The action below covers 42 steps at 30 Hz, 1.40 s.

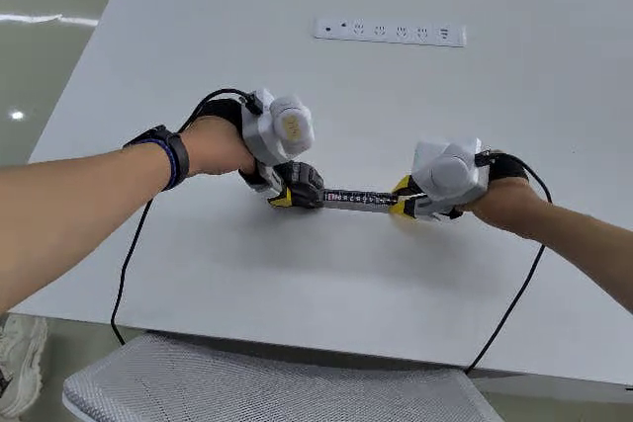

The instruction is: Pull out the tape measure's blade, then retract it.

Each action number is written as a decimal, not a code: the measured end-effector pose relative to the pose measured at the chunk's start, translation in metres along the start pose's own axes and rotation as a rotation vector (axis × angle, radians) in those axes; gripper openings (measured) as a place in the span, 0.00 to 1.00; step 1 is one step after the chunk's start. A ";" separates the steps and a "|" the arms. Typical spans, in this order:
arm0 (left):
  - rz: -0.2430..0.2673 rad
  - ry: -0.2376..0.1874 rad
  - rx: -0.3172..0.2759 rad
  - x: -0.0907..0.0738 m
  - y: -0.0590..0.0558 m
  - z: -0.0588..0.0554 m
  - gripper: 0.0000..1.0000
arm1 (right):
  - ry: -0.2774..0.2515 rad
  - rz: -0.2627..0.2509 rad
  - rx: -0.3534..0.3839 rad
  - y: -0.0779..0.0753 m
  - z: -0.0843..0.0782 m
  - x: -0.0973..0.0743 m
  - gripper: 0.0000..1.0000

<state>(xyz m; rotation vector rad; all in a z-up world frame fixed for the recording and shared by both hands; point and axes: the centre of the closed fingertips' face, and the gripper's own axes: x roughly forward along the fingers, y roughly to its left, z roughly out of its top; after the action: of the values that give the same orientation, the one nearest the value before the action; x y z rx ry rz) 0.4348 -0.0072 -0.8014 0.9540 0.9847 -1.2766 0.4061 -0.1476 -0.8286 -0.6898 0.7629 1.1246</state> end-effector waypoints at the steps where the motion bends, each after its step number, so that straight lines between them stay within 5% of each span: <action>1: 0.000 0.000 0.000 0.000 0.000 0.000 0.33 | 0.002 -0.002 0.002 -0.001 -0.002 -0.001 0.13; 4: -0.001 0.004 0.000 -0.001 -0.001 0.000 0.33 | 0.013 -0.006 0.012 -0.005 -0.016 -0.009 0.13; 42: 0.005 0.043 0.002 0.004 0.004 -0.002 0.33 | 0.047 -0.043 0.060 -0.013 -0.066 -0.039 0.13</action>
<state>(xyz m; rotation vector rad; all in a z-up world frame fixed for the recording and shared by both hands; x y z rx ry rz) 0.4385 -0.0064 -0.8054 0.9882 1.0138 -1.2573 0.3973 -0.2245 -0.8331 -0.6809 0.8155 1.0453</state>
